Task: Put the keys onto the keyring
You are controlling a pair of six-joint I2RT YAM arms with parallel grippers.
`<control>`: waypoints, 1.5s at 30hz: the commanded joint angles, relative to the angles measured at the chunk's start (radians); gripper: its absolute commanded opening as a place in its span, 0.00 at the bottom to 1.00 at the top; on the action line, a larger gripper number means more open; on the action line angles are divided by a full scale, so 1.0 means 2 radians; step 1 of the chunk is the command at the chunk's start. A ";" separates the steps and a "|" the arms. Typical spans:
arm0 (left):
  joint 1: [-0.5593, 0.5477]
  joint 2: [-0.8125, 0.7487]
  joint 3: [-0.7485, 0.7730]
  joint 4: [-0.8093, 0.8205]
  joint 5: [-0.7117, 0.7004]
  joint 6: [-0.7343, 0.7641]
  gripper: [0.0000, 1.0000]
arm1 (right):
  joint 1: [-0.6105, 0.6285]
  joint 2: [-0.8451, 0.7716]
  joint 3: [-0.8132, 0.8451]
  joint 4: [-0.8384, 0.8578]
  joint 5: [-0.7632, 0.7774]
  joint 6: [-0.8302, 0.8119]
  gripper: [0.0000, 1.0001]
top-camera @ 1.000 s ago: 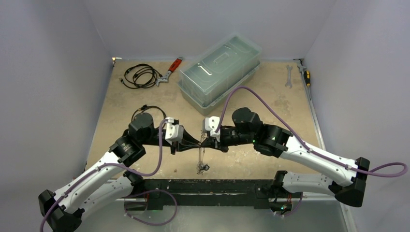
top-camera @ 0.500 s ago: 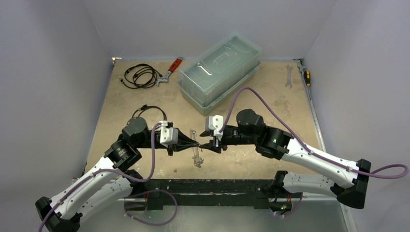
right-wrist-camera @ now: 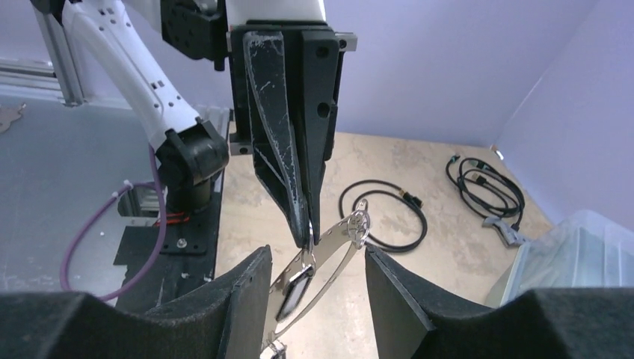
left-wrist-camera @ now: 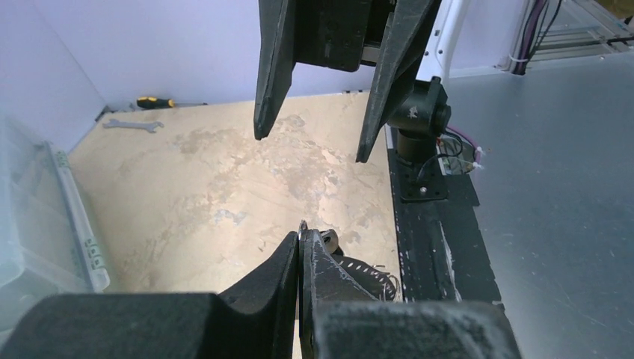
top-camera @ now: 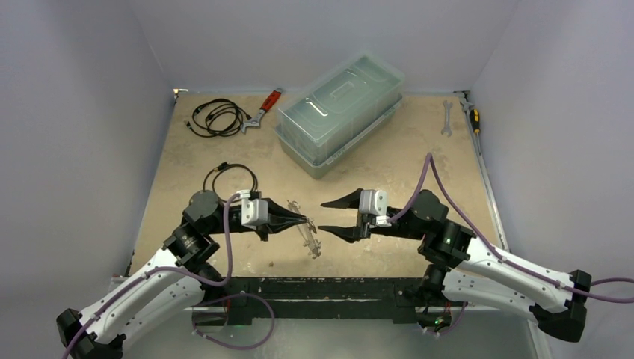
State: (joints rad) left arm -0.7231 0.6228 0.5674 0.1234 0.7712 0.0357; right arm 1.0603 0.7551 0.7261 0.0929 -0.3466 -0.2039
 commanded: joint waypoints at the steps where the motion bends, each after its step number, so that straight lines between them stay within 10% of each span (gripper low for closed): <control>1: 0.000 -0.022 -0.011 0.074 -0.015 -0.014 0.00 | 0.003 -0.002 -0.004 0.044 0.007 0.006 0.52; 21: 0.000 -0.025 -0.017 0.098 0.036 -0.041 0.00 | 0.002 0.047 0.010 0.048 -0.053 -0.001 0.32; 29: 0.000 -0.021 -0.014 0.097 0.039 -0.044 0.00 | 0.002 0.056 0.015 0.044 -0.064 -0.003 0.00; 45: 0.001 -0.014 -0.018 0.119 0.038 -0.060 0.00 | 0.002 0.079 0.021 0.054 -0.076 -0.005 0.00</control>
State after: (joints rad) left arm -0.7223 0.5934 0.5213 0.2779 0.8341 -0.0681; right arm 1.0603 0.8909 0.7197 0.1551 -0.4686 -0.2047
